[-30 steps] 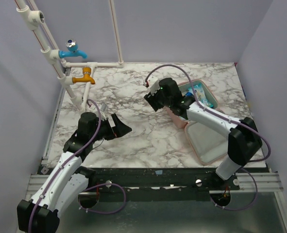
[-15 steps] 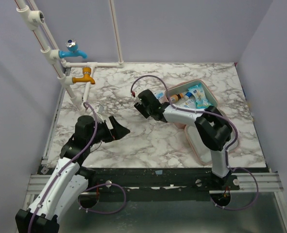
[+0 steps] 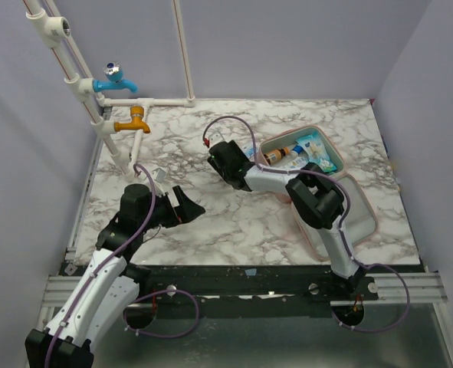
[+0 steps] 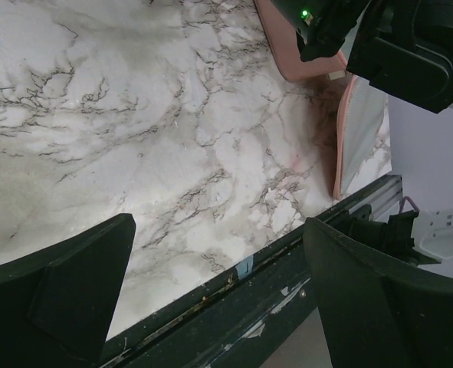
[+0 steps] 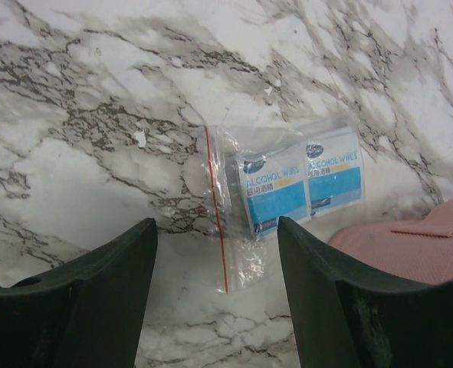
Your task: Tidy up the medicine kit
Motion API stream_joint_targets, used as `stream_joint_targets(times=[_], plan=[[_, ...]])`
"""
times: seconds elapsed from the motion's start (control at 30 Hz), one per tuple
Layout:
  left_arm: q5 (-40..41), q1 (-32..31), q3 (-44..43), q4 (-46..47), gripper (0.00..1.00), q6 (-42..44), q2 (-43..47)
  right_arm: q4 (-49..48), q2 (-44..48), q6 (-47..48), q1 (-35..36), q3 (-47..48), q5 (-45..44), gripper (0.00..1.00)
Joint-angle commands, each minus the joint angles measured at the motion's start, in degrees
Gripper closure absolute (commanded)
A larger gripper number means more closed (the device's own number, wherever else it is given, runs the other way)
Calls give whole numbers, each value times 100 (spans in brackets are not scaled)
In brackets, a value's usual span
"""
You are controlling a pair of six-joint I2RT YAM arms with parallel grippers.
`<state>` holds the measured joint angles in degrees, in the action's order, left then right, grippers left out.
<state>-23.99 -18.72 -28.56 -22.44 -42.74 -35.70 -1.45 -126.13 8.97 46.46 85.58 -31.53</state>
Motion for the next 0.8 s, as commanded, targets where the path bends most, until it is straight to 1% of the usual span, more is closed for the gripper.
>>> stream_joint_targets(times=[0.0,0.23,0.37,0.47,0.67,0.73,0.77], plan=[[68,35,32,-37,5,181,-22,-165,-336,-114,32,218,-479,33],[66,44,28,-16,5,248,-72,-197,-609,-108,-35,297,-750,33],[60,44,68,41,5,266,-134,-197,-687,-197,-116,278,-722,39],[48,44,85,70,5,270,-169,-189,-755,-271,-180,284,-698,47],[43,49,89,99,5,271,-185,-141,-846,-378,-319,263,-595,54],[49,53,91,97,5,284,-188,-142,-864,-392,-343,249,-562,62],[58,52,88,91,5,292,-181,-142,-877,-392,-355,243,-536,70]])
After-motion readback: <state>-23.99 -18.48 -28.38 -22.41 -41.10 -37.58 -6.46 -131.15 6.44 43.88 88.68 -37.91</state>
